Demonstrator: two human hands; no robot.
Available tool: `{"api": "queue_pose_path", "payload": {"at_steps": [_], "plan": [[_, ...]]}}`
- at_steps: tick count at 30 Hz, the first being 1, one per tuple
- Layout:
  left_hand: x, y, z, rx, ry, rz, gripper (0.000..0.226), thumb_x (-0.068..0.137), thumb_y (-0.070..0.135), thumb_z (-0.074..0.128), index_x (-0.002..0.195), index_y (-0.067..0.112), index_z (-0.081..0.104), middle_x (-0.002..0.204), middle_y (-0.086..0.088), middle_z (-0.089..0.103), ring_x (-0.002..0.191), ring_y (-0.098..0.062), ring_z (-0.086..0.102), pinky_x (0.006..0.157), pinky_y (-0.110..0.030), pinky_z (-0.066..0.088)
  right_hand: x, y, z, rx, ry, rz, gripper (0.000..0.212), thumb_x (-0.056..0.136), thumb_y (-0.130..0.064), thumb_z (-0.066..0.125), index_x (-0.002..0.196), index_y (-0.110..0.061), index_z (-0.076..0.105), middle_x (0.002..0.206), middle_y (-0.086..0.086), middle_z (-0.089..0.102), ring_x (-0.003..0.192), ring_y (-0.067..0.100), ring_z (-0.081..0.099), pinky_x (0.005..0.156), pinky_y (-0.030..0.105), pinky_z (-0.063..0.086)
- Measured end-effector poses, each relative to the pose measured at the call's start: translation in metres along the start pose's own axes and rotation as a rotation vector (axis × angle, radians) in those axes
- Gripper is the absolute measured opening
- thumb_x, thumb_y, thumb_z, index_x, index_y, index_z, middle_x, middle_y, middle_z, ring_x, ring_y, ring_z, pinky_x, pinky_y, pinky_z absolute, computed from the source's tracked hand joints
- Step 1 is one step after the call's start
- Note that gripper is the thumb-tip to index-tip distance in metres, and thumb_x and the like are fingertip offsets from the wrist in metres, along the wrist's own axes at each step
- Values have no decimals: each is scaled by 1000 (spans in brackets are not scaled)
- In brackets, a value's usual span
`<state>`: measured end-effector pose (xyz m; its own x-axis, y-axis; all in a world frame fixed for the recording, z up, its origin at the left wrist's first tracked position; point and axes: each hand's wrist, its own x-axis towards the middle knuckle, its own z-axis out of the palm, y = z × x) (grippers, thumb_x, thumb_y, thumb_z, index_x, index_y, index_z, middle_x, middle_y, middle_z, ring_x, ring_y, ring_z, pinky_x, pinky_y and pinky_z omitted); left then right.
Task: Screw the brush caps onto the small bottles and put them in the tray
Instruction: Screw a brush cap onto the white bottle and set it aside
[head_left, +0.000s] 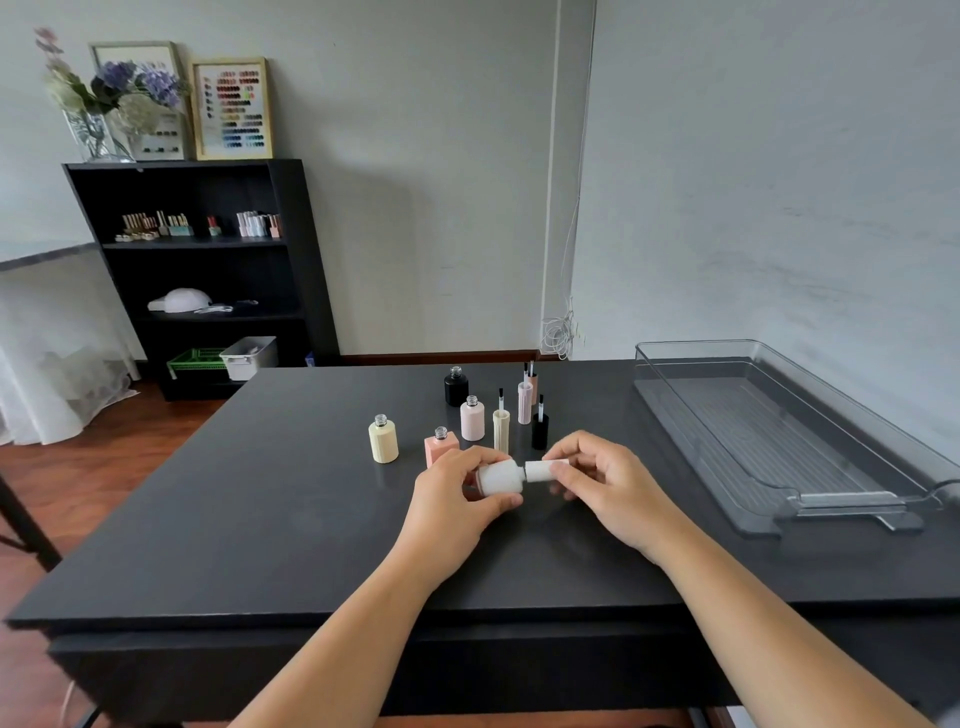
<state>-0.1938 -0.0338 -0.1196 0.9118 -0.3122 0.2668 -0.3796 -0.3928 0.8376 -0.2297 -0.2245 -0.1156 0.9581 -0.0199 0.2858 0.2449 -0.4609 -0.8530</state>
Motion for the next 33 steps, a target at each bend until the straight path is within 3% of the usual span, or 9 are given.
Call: {"api": "queue_pose_path", "payload": {"at_steps": [4,8,11,15,19,22,27,31,33], "plan": [[-1,-1,1,-4,-17,8,34,70,22,80,92,42,64,94,13,62,87,-7,60,77,-16,45,1,1,2,-103,61,37,37,93,-40,49,64,-20,61,54,-4,64,51,5,53,60,23,43],[1,1,0,1,-8,13,33,71,23,79,94,41,64,93,14,62,86,-7,59,75,-15,44,1,0,-1,2,1,-2,9,88,-24,60,93,-30,65,74,3,66,67,10,57,70,23,47],[1,1,-1,4,-11,12,34,71,22,79,96,40,64,93,14,62,87,-8,59,78,-16,45,0,-1,-1,-17,21,-13,7,89,-22,59,85,-26,63,70,0,66,64,11,58,69,25,46],[0,2,-1,-2,-14,15,34,71,22,79,94,42,63,94,14,62,87,-7,59,76,-14,43,1,-1,1,-118,95,36,41,91,-45,50,61,-20,58,49,-4,57,46,3,45,52,17,37],[-1,2,0,-16,2,18,35,71,22,79,89,46,61,93,14,62,85,-6,60,73,-14,44,-1,-1,-1,9,36,-6,5,89,-27,60,87,-29,64,66,-2,63,63,6,53,64,18,42],[-1,2,-1,-18,6,11,36,70,22,80,88,47,61,94,14,62,84,-5,60,71,-11,44,-1,0,-1,-46,50,-40,7,89,-22,59,86,-27,62,65,-4,61,60,5,50,62,16,40],[0,1,-2,-22,4,14,35,70,22,80,91,44,63,95,11,62,84,-7,60,72,-13,44,2,-3,2,-133,132,38,41,91,-47,49,61,-21,59,49,-3,56,45,2,44,50,15,36],[1,1,-1,-9,10,10,34,71,24,79,94,42,63,94,13,61,85,-7,59,73,-15,44,-1,-4,0,-23,54,-25,6,89,-28,60,94,-29,63,74,-3,67,62,4,53,62,13,42],[0,0,0,-12,9,10,34,70,24,80,91,45,62,94,13,61,85,-8,59,74,-15,44,-2,-1,-1,-76,44,-55,5,89,-24,60,89,-29,63,73,-3,68,63,5,55,63,16,43]]}}
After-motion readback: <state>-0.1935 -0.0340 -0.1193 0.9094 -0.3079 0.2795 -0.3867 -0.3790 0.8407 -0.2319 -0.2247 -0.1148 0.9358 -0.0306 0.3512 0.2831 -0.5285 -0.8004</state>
